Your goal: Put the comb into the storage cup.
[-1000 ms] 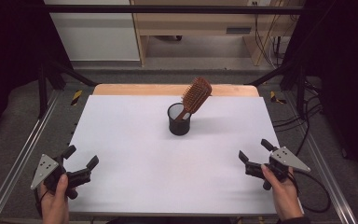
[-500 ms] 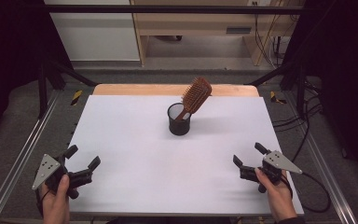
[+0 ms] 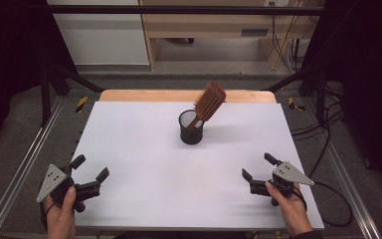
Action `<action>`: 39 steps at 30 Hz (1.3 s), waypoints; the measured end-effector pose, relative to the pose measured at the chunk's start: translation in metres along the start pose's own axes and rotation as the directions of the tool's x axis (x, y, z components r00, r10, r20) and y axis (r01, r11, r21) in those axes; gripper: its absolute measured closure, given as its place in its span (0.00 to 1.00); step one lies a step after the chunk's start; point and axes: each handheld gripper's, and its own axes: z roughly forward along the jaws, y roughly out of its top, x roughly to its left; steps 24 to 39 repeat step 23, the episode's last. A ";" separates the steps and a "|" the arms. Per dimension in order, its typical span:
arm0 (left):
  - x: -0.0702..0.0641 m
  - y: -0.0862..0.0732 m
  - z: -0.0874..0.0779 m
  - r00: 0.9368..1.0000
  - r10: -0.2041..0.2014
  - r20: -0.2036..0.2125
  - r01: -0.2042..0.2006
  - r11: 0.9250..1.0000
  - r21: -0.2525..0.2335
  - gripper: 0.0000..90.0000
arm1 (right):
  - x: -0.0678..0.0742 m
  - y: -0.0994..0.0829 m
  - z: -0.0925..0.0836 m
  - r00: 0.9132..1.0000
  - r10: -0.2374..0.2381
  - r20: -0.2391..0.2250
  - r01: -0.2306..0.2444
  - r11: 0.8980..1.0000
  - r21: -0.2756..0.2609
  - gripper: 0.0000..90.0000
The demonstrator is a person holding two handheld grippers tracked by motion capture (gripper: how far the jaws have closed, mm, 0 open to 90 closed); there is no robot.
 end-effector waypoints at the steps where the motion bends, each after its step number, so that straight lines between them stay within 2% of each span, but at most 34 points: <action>1: 0.000 0.000 0.000 1.000 -0.001 0.001 0.001 1.000 -0.001 0.02 | 0.000 0.000 0.000 1.000 -0.001 -0.002 0.001 1.000 -0.001 0.03; 9: -0.001 0.000 0.000 1.000 0.009 0.000 -0.009 1.000 -0.003 0.02 | 0.004 0.000 0.004 1.000 -0.012 -0.018 0.012 1.000 0.006 0.03; 11: -0.002 0.000 0.001 1.000 0.010 0.011 -0.010 1.000 -0.002 0.02 | 0.005 -0.001 0.006 1.000 -0.010 -0.018 0.010 1.000 0.012 0.03; 14: -0.004 0.000 0.001 1.000 0.018 0.014 -0.018 1.000 -0.008 0.02 | 0.006 -0.001 0.011 0.999 0.024 -0.022 -0.023 0.998 0.060 0.03; 16: -0.005 0.001 0.002 1.000 0.025 0.012 -0.025 1.000 -0.009 0.02 | 0.007 -0.001 0.014 0.999 0.025 -0.022 -0.024 0.996 0.083 0.03; 23: -0.005 0.000 0.003 1.000 0.022 0.014 -0.022 1.000 -0.008 0.02 | 0.005 0.002 0.023 0.998 0.060 0.012 -0.061 0.993 0.104 0.03; 39: -0.005 0.000 0.003 1.000 0.022 0.014 -0.022 1.000 -0.008 0.02 | 0.005 0.002 0.023 0.998 0.060 0.012 -0.061 0.993 0.104 0.03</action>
